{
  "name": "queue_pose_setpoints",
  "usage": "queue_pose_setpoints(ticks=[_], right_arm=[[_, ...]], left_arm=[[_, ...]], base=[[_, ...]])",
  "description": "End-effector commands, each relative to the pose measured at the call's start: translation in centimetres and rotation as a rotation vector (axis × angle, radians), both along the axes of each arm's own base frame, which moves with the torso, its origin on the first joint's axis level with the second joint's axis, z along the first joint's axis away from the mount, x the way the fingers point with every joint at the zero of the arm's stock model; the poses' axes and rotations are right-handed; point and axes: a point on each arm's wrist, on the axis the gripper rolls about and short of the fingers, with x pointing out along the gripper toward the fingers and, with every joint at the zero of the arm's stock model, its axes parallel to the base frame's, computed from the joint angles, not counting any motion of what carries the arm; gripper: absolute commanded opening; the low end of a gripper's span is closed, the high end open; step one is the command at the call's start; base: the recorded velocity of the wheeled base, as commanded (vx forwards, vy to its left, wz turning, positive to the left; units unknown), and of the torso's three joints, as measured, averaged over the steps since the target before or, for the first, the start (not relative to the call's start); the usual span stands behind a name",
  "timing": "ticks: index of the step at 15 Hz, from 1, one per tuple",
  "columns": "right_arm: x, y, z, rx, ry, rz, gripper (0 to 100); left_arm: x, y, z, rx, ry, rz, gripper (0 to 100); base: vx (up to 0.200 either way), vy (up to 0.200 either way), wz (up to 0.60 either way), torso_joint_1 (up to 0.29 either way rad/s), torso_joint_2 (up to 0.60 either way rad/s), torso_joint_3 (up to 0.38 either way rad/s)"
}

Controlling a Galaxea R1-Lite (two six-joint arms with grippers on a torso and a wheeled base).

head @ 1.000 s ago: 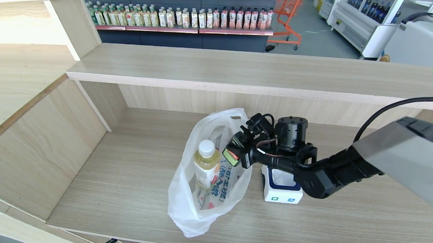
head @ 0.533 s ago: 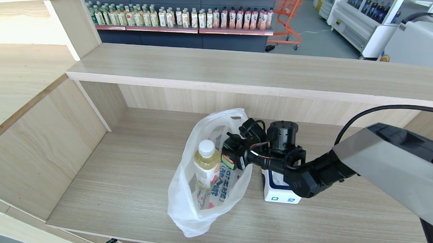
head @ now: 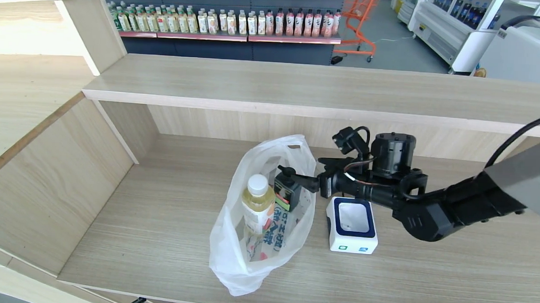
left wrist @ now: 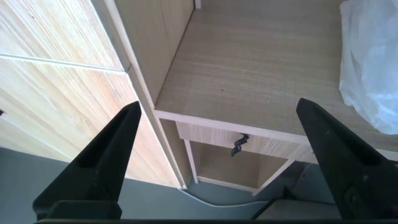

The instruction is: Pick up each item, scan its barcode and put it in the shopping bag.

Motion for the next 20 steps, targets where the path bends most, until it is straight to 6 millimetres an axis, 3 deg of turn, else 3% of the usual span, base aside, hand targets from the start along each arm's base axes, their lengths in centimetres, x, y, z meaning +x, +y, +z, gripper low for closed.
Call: queue_pose_setpoints(ticks=[1, 2, 3, 4, 5, 9, 11, 14, 16, 20], right_arm=[[-8.3, -4.8, 6.0, 0.138, 0.074, -0.02, 100], [-12.3, -6.7, 7.4, 0.187, 0.112, -0.016, 100], [-14.5, -8.0, 7.7, 0.194, 0.122, -0.033, 100], [-18.6, -10.8, 7.4, 0.17, 0.093, -0.086, 100], [-21.2, -12.5, 6.6, 0.146, 0.07, -0.135, 100], [-31.6, -16.8, -1.0, 0.071, 0.004, -0.551, 100], [-34.2, -17.4, -2.8, 0.091, -0.078, -0.691, 100], [-37.0, -17.4, -5.7, 0.076, -0.067, -0.752, 100], [-38.0, -17.4, -6.1, 0.038, -0.199, -0.704, 100], [-38.0, -17.5, -6.2, 0.067, -0.174, -0.747, 100]], left_arm=[[0.0, 0.0, 0.0, -0.001, -0.002, 0.0, 100], [0.0, 0.0, 0.0, -0.001, 0.0, 0.0, 100], [0.0, 0.0, 0.0, -0.001, 0.0, 0.0, 100], [0.0, 0.0, 0.0, 0.0, 0.0, 0.0, 100], [0.0, 0.0, 0.0, 0.0, 0.0, 0.0, 100], [0.0, 0.0, 0.0, -0.001, 0.0, 0.0, 100], [0.0, 0.0, 0.0, -0.001, 0.0, 0.0, 100], [0.0, 0.0, 0.0, -0.001, 0.0, 0.0, 100], [0.0, 0.0, 0.0, 0.0, 0.0, 0.0, 100], [0.0, 0.0, 0.0, -0.001, 0.0, 0.0, 100]], base=[[0.0, 0.0, 0.0, 0.0, 0.0, 0.0], [0.0, 0.0, 0.0, 0.0, 0.0, 0.0], [0.0, 0.0, 0.0, 0.0, 0.0, 0.0], [0.0, 0.0, 0.0, 0.0, 0.0, 0.0], [0.0, 0.0, 0.0, 0.0, 0.0, 0.0], [0.0, 0.0, 0.0, 0.0, 0.0, 0.0], [0.0, 0.0, 0.0, 0.0, 0.0, 0.0], [0.0, 0.0, 0.0, 0.0, 0.0, 0.0], [0.0, 0.0, 0.0, 0.0, 0.0, 0.0], [0.0, 0.0, 0.0, 0.0, 0.0, 0.0]])
